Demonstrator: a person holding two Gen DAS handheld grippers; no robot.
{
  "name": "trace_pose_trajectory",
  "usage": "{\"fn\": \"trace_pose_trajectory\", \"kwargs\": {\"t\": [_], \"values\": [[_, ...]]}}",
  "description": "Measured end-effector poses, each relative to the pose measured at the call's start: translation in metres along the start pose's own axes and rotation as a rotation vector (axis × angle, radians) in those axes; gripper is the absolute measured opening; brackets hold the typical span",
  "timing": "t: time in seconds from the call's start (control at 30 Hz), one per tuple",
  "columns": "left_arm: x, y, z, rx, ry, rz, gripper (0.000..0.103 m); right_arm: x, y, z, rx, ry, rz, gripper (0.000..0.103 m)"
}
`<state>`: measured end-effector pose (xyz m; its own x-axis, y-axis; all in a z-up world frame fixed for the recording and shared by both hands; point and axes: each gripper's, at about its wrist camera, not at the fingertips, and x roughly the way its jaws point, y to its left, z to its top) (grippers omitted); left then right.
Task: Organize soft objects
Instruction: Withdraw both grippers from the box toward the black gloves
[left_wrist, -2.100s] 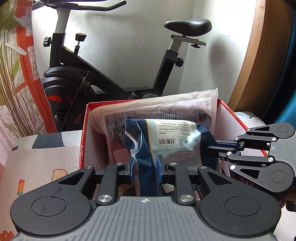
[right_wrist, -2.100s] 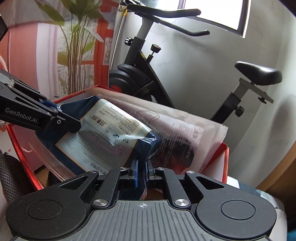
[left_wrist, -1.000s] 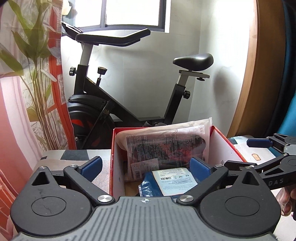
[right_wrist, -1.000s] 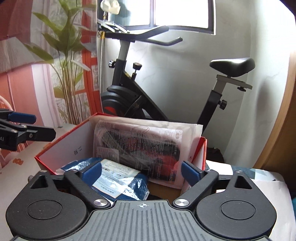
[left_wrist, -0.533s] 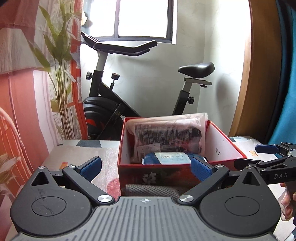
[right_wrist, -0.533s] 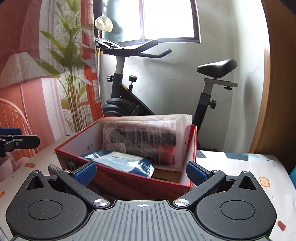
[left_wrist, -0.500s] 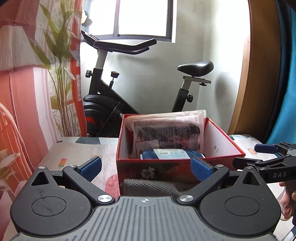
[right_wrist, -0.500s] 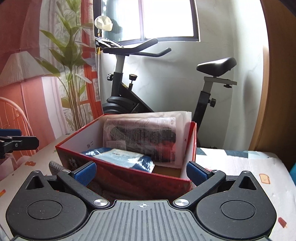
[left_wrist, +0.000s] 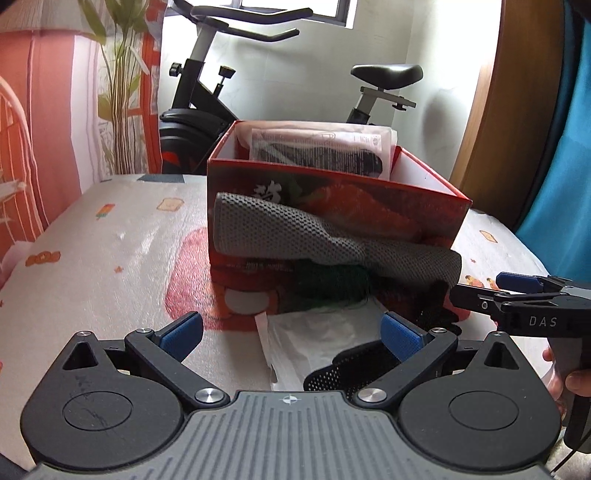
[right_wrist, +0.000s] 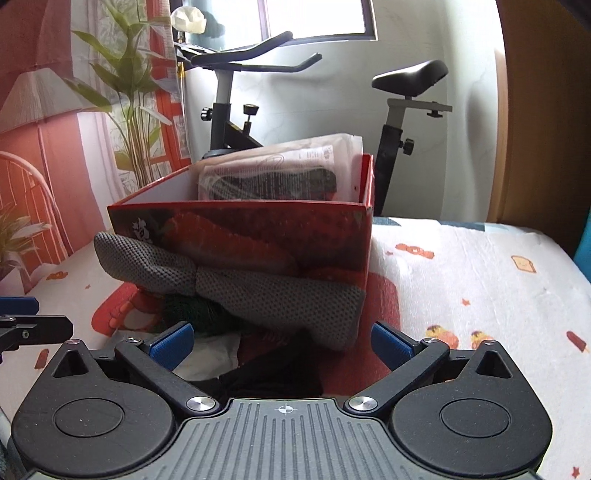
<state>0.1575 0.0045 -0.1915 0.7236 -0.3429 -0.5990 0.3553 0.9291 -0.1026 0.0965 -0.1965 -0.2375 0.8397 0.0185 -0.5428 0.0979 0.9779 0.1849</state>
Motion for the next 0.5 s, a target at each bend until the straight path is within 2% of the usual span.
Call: {"fn": "trace_pose_trajectory", "kwargs": {"t": [0.1, 0.23, 0.5], "values": [[0.002, 0.002, -0.011, -0.022, 0.018, -0.009, 0.103, 0.000, 0.001, -0.010, 0.005, 0.005, -0.001, 0.100], [0.003, 0.000, -0.022, -0.034, 0.022, -0.024, 0.103, 0.004, 0.005, -0.023, -0.056, 0.019, -0.005, 0.099], [0.011, -0.020, -0.030, 0.049, 0.050, -0.053, 0.103, 0.012, 0.011, -0.033, -0.161, 0.040, -0.022, 0.099]]}}
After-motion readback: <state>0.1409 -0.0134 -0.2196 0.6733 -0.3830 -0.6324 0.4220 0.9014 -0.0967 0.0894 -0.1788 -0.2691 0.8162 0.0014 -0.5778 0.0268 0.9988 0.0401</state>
